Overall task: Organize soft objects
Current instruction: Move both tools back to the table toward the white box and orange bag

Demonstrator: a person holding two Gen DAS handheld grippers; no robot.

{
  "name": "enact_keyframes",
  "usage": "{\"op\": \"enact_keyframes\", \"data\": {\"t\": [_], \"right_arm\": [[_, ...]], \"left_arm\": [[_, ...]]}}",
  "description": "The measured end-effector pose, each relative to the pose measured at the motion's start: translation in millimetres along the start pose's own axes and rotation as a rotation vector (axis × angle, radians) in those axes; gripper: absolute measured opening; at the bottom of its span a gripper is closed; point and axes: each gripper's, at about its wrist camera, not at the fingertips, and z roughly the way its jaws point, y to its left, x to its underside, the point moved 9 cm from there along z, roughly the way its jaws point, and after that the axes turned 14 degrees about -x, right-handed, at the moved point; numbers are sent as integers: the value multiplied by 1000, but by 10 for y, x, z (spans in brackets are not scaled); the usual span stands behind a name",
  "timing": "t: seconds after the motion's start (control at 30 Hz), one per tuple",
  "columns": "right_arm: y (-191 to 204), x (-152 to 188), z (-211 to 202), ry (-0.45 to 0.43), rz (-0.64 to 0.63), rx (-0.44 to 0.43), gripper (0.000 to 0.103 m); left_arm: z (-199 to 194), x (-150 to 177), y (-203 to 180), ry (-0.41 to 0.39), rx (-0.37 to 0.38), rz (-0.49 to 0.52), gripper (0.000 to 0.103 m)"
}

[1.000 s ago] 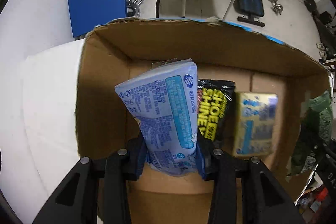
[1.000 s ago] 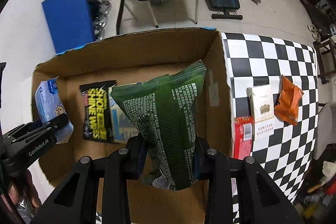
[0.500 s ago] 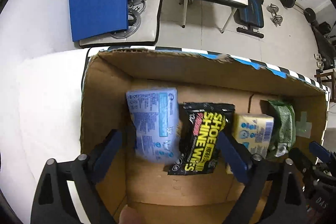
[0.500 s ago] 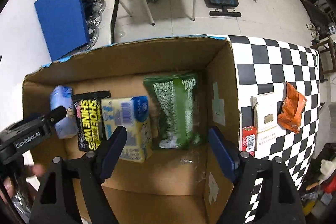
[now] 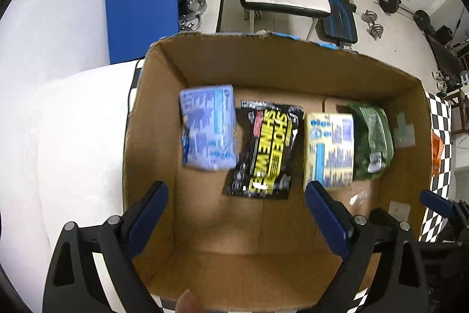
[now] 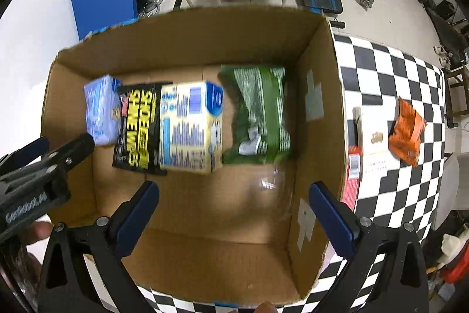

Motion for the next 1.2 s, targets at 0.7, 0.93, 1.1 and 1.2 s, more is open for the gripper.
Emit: {"op": "enact_keyframes", "data": {"t": [0.7,0.93,1.1,1.2], "right_arm": [[247,1016,-1072,-177,-136,-41,103],[-227,1135,-1437,-202,-13,-160,103],[-1133,1057,-1783,-256,140,-159,103],[-1766,1033,-1876,-275,240,-157,103]], "left_arm": [[-1115,962,194,-146,38,-116,96],[-1611,859,-327,-215,5,-7,96],[-1838,579,-1150,-253,-18,156,96],[-1764,374,-1757,-223,23,255,96]]}}
